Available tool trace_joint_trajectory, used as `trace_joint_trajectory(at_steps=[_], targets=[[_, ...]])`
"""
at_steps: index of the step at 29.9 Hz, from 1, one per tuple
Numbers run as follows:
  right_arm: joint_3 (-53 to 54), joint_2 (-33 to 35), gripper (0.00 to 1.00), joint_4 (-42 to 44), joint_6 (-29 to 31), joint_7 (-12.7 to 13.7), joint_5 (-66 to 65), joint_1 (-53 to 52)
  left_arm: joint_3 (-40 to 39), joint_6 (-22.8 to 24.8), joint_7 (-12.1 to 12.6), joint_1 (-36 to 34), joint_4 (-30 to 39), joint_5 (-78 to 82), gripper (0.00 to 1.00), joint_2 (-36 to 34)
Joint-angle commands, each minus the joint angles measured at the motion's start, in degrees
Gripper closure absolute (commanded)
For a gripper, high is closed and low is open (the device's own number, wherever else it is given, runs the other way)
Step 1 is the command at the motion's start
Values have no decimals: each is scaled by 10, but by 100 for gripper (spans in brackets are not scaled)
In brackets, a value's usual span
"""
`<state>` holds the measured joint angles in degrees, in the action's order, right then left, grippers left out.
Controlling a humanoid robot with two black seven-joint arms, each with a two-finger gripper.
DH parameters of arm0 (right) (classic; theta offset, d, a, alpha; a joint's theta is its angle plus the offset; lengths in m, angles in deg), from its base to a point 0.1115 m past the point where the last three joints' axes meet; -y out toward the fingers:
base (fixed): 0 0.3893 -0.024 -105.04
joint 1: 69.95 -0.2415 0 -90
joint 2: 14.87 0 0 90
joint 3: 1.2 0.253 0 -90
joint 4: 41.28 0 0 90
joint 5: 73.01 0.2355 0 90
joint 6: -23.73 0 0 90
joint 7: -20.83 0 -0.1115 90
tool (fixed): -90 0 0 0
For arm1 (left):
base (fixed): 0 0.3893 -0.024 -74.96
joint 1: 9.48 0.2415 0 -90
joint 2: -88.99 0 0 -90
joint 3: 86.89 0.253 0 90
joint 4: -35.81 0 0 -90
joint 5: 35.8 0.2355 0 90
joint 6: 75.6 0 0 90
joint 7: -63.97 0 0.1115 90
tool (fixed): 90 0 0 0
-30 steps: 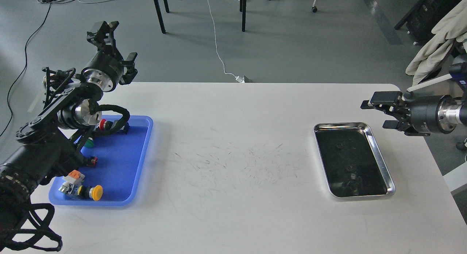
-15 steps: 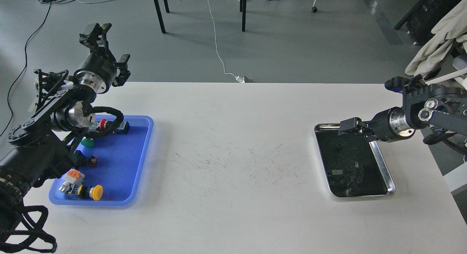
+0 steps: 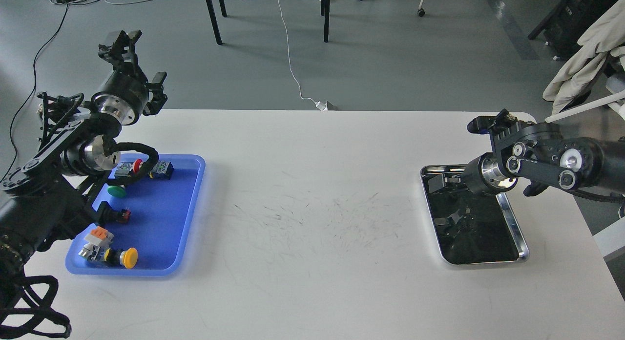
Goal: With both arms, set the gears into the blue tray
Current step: 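Lower the right gripper into the steel tray and grasp a small black part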
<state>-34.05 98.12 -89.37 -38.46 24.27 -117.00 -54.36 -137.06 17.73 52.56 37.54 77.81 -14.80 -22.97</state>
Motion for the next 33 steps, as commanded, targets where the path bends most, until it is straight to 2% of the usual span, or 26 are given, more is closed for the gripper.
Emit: trace_joint_trajectory(at_steps=[1,7,10,16,25,28,33], targets=[[-20,-22,7,19,1,0,0,0,0,-1,0,0,0,0,2,-1],[-25,-37,8,30,2,-1,0,1,0,-1,0,0,0,0,2,-5],[-26,-37,12,30,2,-2,0,1,0,-1,0,0,0,-1,2,-8],[-27,-37,16,29,2,-3,0,3,0,0,0,0,0,-1,2,-10],[-27,-37,29,29,2,-5,-13,6,0,0,0,0,0,-1,2,-15],[-27,-37,38,29,2,-6,-14,6,0,0,0,0,0,-1,2,-16],[-27,-35,63,28,2,-7,-16,1,1,0,0,0,0,-1,2,-17]])
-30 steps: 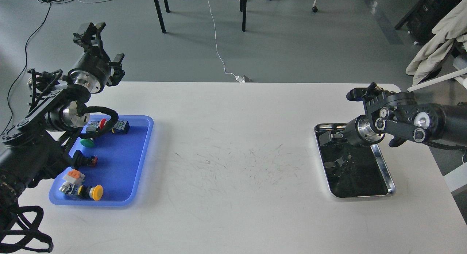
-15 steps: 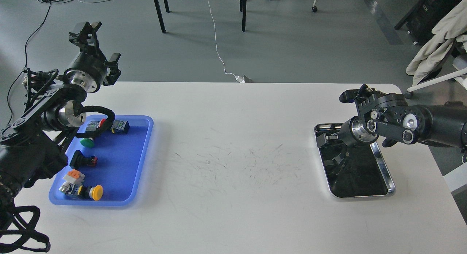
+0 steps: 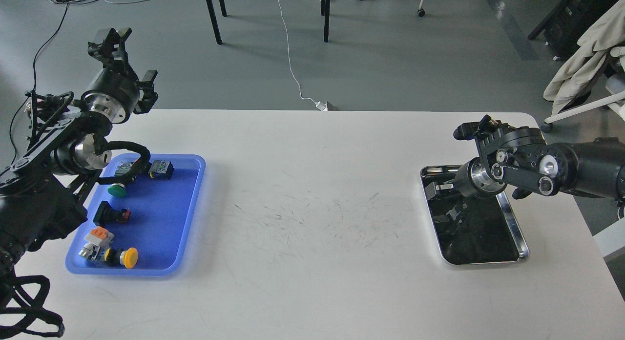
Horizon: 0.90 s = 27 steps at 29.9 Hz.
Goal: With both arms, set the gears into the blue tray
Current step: 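Lower the right gripper into the steel tray and grasp a small black part, then carry the black part with the right gripper to the table center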
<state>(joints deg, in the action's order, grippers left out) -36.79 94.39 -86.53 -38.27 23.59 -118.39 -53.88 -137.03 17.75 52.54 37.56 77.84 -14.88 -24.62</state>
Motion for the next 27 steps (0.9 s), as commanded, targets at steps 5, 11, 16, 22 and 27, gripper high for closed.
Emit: trace_joint_trajectory(at_steps=[5,11,16,22,27], targets=[[-5,5,87,-1,0,0,-4,-9,0,0,0,0,0,0,2,-1],[-5,9,98,-4,0,0,-3,-16,0,0,0,1,0,0,2,-1],[-4,27,98,-19,0,0,-1,-46,0,0,-1,1,0,0,2,-1],[3,79,98,-93,0,0,-1,-119,0,0,0,-1,-1,0,2,0],[39,138,98,-173,0,0,6,-180,0,0,0,-4,-1,1,2,0]])
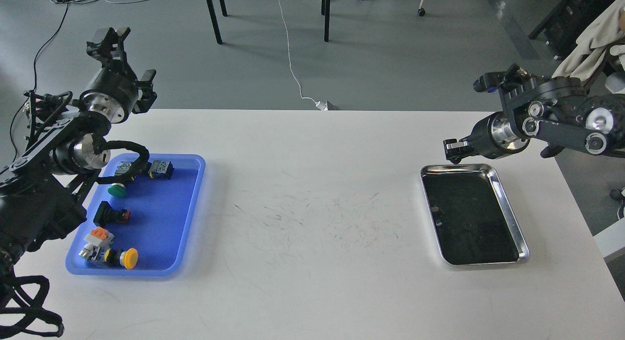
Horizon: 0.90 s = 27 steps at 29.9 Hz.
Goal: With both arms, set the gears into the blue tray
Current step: 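Carry the black part with the right gripper to the table center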
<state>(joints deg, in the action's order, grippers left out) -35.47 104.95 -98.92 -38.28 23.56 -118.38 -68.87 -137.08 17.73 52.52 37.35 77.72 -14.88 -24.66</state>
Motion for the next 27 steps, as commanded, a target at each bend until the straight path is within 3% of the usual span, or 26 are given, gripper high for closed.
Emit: trace_joint_trajectory(at_steps=[1,6,11,17,19,22,27], targets=[[38,43,98,-67,0,0,8,-36,0,-1,0,-2,0,1,2,0],[89,73,98,-139,0,0,37,-56,0,-1,1,-2,0,1,2,0],[101,52,98,-159,0,-2,105,-79,0,-1,1,-2,0,1,2,0],[104,-57,98,-141,-63,-6,114,-73,0,-1,2,-4,0,1,2,-2],[109,-94,98,-119,-84,-18,126,-64,0,-1,2,-5,0,1,2,-7],[134,-154,98,-85,-102,-32,136,-24,0,-1,3,-5,0,1,2,-9],[173,-246,98,-28,-123,-33,136,43,0,-1,2,-4,0,0,2,-8]])
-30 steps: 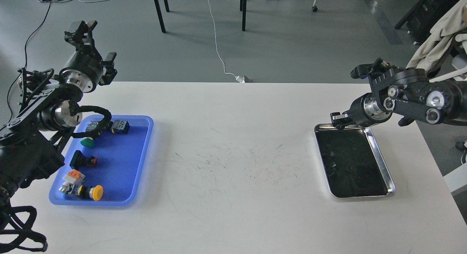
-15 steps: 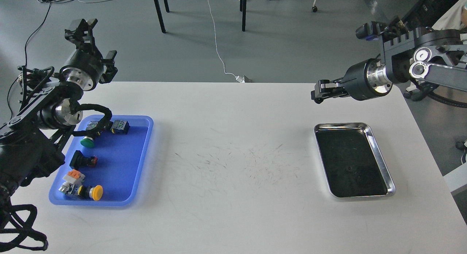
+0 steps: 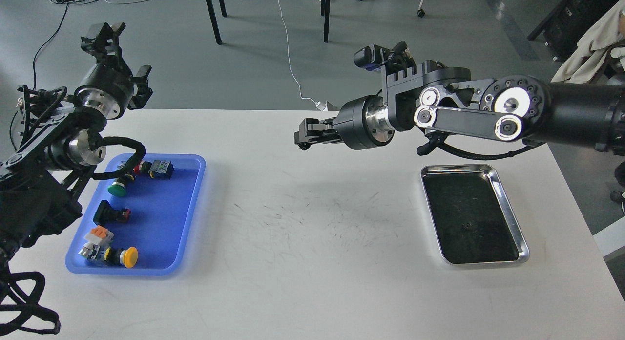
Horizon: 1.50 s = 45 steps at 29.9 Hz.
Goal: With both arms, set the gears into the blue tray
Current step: 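Carry the black part with the right gripper to the table center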
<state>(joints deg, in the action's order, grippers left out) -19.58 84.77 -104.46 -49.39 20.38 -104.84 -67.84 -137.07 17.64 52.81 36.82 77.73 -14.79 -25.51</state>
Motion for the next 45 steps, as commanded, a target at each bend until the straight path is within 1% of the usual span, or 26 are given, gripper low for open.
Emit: trace_joint_trajectory(at_steps=[1,4,12,18,24,29,34,41,45], targets=[[14,-60,98,34,-21,-1,0,46,0,0,-1,1,0,-2,2,1],[16,-96,98,52,-44,-1,-1,78,1,0,-1,1,0,-3,2,1],[16,-96,98,100,-55,-1,-5,147,0,1,-1,-1,0,-3,2,1],[16,-96,98,120,-85,-1,-4,180,0,2,-1,-1,0,-4,2,2],[38,-96,98,112,-96,-1,0,186,0,2,-2,-1,0,-5,2,1],[39,-96,98,75,-104,-1,0,192,0,3,-2,-1,0,-6,2,-1],[38,-96,98,57,-104,0,0,201,0,3,-2,0,0,-7,2,-3],[37,-96,97,60,-104,11,-2,219,-1,3,-4,1,0,-7,2,-1],[36,-96,96,60,-104,25,-3,227,-1,3,-3,2,0,-8,2,-2]])
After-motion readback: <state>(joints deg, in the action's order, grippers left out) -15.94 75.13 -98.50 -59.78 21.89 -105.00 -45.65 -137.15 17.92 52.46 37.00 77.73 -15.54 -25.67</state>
